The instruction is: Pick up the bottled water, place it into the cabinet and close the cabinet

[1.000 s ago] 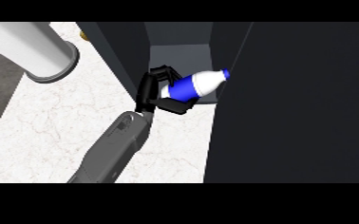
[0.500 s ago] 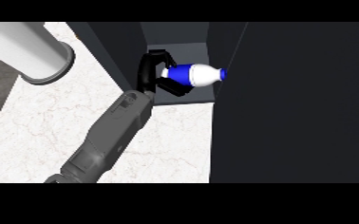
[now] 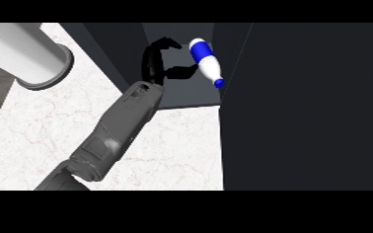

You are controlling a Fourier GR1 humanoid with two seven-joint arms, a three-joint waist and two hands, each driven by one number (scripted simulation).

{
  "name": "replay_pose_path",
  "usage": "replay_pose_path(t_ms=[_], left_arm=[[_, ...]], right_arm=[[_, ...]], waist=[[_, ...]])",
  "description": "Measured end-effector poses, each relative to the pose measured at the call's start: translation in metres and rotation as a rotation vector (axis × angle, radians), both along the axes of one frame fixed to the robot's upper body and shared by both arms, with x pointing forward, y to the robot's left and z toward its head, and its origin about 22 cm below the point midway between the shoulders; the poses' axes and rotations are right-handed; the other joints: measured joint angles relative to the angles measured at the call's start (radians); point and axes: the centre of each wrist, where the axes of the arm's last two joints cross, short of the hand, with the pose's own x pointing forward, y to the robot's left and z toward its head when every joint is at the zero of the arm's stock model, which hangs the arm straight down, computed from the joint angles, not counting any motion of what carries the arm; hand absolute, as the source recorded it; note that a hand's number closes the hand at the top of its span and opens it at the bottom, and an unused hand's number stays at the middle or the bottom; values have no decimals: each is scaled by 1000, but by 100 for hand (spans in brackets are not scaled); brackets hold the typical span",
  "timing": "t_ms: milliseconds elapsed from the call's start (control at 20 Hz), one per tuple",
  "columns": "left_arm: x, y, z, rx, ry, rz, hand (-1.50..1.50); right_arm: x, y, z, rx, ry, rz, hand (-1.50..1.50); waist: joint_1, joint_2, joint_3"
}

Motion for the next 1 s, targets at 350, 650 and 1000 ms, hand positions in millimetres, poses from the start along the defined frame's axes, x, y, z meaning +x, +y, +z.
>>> replay_pose_path(t_ms=[350, 650, 1000], left_arm=[[12, 3, 15, 43, -57, 50, -150], [17, -8, 38, -159, -203, -50, 150], [15, -12, 42, -351, -280, -215, 150]], right_arm=[[0, -3, -1, 2, -9, 21, -150], [-2, -3, -2, 13, -4, 29, -150], [-2, -1, 0, 23, 12, 52, -150]], waist=[[-9, 6, -1], [5, 4, -3], [12, -5, -2]])
